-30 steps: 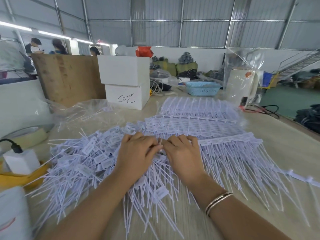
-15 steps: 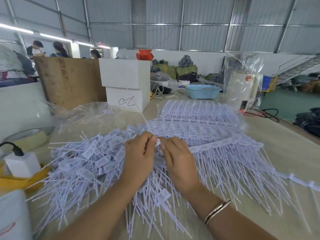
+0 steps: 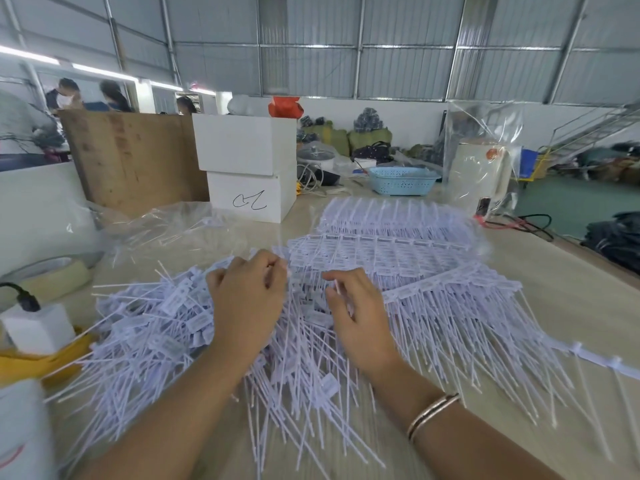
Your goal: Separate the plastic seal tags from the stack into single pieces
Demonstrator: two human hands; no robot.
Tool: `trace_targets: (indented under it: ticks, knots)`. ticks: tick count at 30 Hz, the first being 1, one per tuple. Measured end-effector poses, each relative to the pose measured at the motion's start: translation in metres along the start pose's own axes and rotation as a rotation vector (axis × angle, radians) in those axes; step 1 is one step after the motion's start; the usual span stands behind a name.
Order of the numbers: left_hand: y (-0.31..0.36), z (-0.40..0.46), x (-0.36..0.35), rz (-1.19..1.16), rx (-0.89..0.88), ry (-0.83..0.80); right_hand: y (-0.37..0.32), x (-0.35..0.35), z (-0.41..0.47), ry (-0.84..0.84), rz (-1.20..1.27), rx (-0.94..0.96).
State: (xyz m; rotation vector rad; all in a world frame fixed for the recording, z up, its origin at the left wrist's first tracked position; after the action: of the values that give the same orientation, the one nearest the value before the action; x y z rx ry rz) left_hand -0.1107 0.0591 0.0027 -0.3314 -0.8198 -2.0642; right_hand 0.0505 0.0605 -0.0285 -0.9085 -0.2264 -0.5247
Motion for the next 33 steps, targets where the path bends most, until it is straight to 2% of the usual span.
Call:
trace_targets:
  ticks: [1, 3, 7, 11, 12, 14, 17, 22, 25, 30, 33]
  knots:
    - [0.001, 0.000, -0.001, 0.146, -0.030, -0.028, -0.001, -0.003, 0.000, -0.035, 0.001, 0.015]
    - [0.001, -0.002, -0.003, 0.283, -0.059, -0.075, 0.001, -0.005, -0.002, -0.090, 0.020, 0.021]
    - [-0.002, -0.004, -0.005, 0.268, -0.075, -0.005, 0.010, -0.004, -0.003, -0.149, 0.146, -0.078]
    - [0.011, -0.005, -0.001, 0.246, -0.283, 0.074, 0.012, -0.009, -0.002, -0.174, 0.130, -0.059]
    - [0.015, -0.006, -0.001, 0.205, -0.371, 0.040, 0.012, -0.009, -0.002, -0.162, 0.133, -0.048]
    - [0.022, -0.011, -0.006, 0.116, -0.517, -0.135, 0.012, -0.008, -0.002, -0.138, 0.160, -0.034]
    - [0.027, -0.019, -0.018, 0.108, -0.545, -0.335, 0.009, -0.006, -0.002, -0.127, 0.211, -0.019]
    - [0.024, -0.017, -0.023, 0.100, -0.516, -0.291, 0.003, 0.001, -0.003, -0.135, 0.308, -0.036]
    - [0.021, -0.016, -0.021, 0.074, -0.539, -0.261, 0.006, 0.009, 0.002, -0.105, 0.171, -0.067]
    - [0.021, -0.017, -0.023, 0.152, -0.634, -0.212, 0.018, 0.003, 0.002, -0.371, -0.281, 0.047]
    - [0.020, -0.017, -0.023, 0.154, -0.632, -0.203, 0.022, 0.004, 0.001, -0.428, -0.507, 0.087]
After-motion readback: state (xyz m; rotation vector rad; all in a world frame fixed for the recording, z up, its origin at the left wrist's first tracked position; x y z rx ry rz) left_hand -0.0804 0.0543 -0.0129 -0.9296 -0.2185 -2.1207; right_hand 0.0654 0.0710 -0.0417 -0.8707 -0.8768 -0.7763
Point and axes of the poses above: each hand's wrist, its own z-axis towards the middle knuckle, its own x-axis out of the back of the hand, y = z × x, the point moved 4 cm from there along z, towards the middle knuckle, and after that the axes turned 7 degrees about -x, right-handed, at the moved point
